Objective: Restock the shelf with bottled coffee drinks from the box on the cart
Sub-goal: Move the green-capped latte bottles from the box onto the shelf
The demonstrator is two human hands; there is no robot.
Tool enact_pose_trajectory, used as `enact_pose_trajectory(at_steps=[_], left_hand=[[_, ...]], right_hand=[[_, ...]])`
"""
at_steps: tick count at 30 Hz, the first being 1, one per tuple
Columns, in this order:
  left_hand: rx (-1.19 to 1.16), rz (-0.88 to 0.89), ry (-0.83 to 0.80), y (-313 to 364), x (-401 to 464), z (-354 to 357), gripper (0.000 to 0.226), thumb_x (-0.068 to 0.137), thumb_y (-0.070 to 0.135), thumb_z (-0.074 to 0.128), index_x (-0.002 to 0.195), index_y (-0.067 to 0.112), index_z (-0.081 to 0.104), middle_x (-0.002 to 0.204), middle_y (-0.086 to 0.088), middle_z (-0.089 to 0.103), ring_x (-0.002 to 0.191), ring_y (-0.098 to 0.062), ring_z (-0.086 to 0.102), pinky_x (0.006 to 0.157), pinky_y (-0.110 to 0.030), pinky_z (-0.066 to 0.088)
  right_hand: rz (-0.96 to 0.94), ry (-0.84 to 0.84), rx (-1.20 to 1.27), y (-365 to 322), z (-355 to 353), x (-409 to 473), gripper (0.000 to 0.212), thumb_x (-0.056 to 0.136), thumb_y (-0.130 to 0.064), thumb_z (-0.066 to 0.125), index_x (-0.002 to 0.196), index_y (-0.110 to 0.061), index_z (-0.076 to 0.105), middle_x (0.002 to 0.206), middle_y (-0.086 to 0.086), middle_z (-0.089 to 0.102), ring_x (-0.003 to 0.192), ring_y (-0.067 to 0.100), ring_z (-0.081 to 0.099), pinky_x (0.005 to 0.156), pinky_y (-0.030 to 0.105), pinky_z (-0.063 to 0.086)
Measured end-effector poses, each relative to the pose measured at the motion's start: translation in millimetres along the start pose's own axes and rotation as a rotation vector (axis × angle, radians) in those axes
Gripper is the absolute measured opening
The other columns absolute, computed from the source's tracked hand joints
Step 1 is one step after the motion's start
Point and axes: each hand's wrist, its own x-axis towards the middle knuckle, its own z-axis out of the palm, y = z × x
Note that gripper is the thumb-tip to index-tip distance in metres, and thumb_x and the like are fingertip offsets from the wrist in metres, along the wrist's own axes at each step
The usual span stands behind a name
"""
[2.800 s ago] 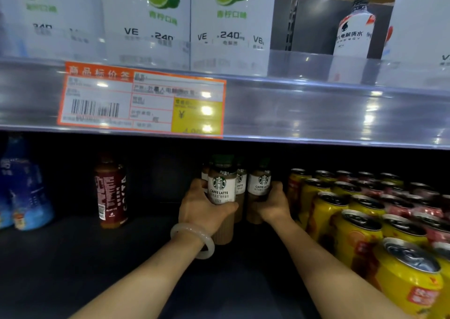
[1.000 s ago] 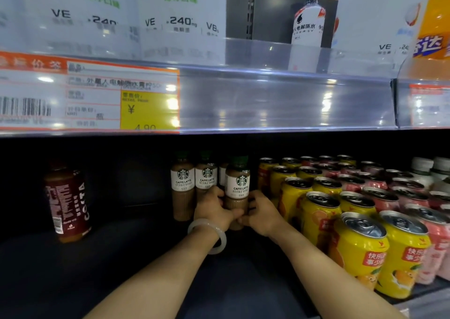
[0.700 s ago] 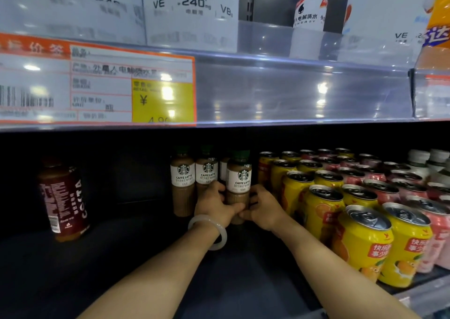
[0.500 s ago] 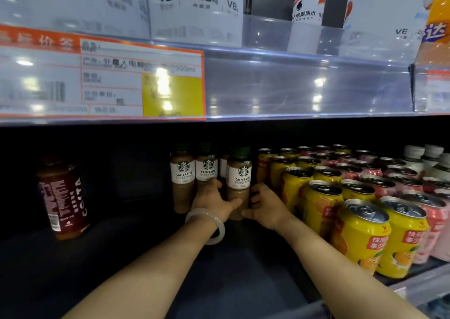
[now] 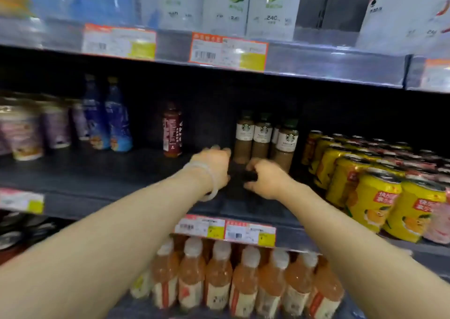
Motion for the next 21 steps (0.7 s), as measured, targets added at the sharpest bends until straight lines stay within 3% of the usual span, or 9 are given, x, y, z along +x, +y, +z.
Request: enact_pose_trajectory(at_steps=[6,11,15,21], left_hand=[[0.240,-0.229,0.046,-84,-143,-24,0.044,0.083,0.027,0.061,0.121,0.010,0.048,0.122,-0.017,0.050,0.115,-0.038,0.051,0.087,-0.042,0.045],[0.316,-0.576,-0.034,-161,-295,-48,0.042,0.081,0.021,0.061,0.119,0.008,0.052,0.120,-0.019,0.057,0.111,-0.036,0.056,0.088,-0.038,0.047],[0.288,-0.908,-0.093,-198,-418,-59,0.046,0.084,0.028,0.062,0.124,0.011,0.049,0.125,-0.016,0.054,0.115,-0.033,0.054,0.090,-0.038,0.046],[0.190,-1.271,-0.234,-227,-586,-47,0.048,0.084,0.032,0.062,0.125,0.011,0.047,0.126,-0.014,0.052,0.115,-0.033,0.053,0.093,-0.039,0.048]], right_hand=[[-0.395,-0.004,0.040,-116,37,-42,0.043,0.084,-0.026,0.063,0.122,-0.008,0.052,0.124,0.014,0.056,0.114,0.032,0.052,0.090,0.034,0.042],[-0.745,-0.083,0.105,-249,79,-104,0.041,0.085,-0.024,0.062,0.120,-0.006,0.051,0.124,0.018,0.056,0.115,0.032,0.052,0.090,0.036,0.042],[-0.991,-0.234,0.130,-343,116,-173,0.043,0.085,-0.028,0.062,0.121,-0.007,0.049,0.124,0.016,0.054,0.117,0.033,0.050,0.088,0.035,0.040],[-1.210,-0.530,0.096,-449,177,-274,0.050,0.087,-0.028,0.062,0.130,-0.009,0.045,0.135,0.013,0.047,0.123,0.030,0.047,0.099,0.040,0.042]])
